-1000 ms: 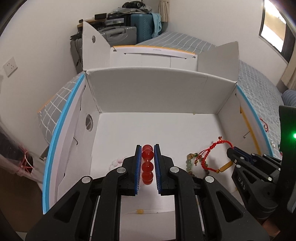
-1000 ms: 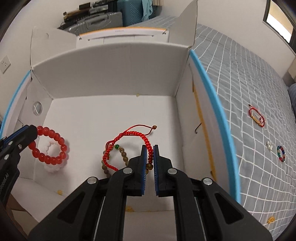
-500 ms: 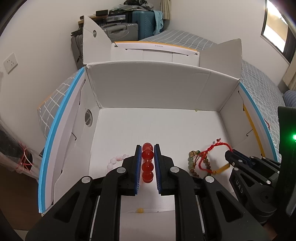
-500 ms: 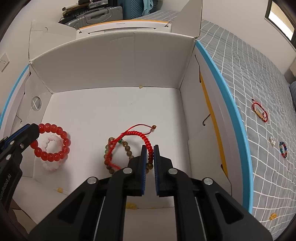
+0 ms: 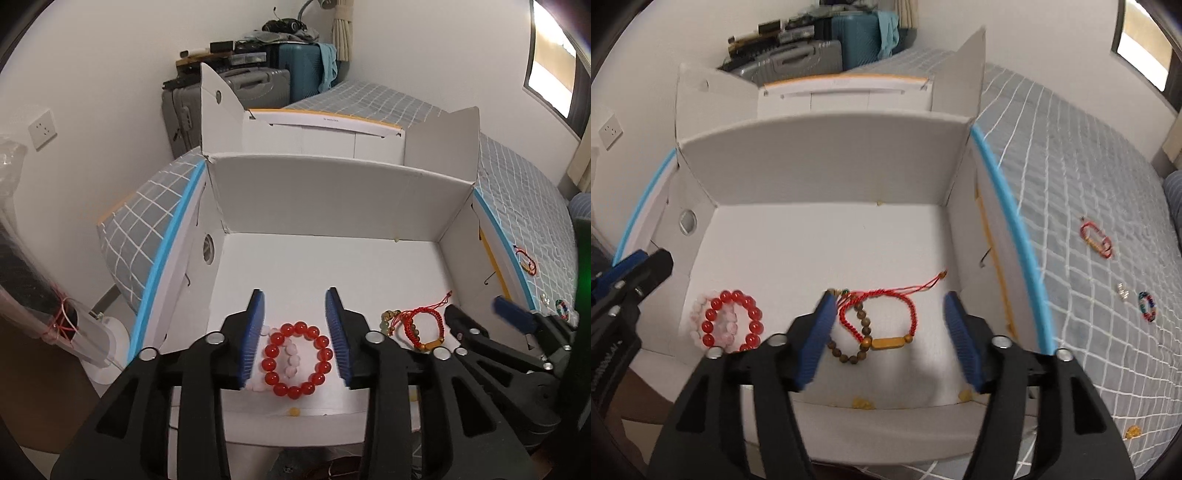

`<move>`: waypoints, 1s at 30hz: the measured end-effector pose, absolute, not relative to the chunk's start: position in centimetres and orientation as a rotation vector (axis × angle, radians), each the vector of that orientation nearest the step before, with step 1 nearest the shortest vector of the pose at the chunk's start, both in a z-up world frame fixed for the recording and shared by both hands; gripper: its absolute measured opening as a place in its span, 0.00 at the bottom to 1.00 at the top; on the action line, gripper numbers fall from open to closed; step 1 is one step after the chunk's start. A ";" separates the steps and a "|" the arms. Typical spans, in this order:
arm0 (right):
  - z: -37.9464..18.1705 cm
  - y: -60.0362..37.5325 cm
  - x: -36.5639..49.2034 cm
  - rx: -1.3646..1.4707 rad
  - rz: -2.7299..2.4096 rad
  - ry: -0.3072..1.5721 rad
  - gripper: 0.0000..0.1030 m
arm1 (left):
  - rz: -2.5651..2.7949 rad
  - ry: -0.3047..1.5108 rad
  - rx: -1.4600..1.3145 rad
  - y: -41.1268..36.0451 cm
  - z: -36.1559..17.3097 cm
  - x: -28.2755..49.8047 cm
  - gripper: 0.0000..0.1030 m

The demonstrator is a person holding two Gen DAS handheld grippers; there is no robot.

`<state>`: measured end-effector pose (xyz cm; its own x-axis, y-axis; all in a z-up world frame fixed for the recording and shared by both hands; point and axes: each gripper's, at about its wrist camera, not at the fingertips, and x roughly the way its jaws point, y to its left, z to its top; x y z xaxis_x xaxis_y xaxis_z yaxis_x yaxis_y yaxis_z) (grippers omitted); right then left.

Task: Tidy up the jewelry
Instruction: 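Open both tools to release the red bracelets in the box, then withdraw both tools from the box back over the bed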

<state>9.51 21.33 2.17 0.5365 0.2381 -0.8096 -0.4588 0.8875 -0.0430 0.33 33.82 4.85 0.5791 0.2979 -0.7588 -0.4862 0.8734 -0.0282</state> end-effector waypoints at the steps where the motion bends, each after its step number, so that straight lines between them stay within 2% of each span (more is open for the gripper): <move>1: 2.6 21.1 9.3 -0.267 0.406 0.893 0.75 | 0.466 0.831 -0.244 33.8 5.0 0.3 0.50; 10: 5.8 18.0 8.7 -0.232 0.379 0.798 0.91 | 0.457 0.782 -0.226 31.8 6.6 0.0 0.72; 19: 8.4 11.3 8.9 -0.163 0.316 0.710 0.93 | 0.396 0.733 -0.184 27.1 8.4 1.4 0.95; 30: 9.4 0.6 11.4 -0.119 0.169 0.705 0.93 | 0.265 0.664 -0.119 17.6 10.3 5.8 0.95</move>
<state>11.42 0.62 9.44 0.7489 0.1145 -0.6527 -0.1944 0.9796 -0.0512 5.81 17.62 10.26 0.7554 0.2046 -0.6225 -0.2805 0.9595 -0.0249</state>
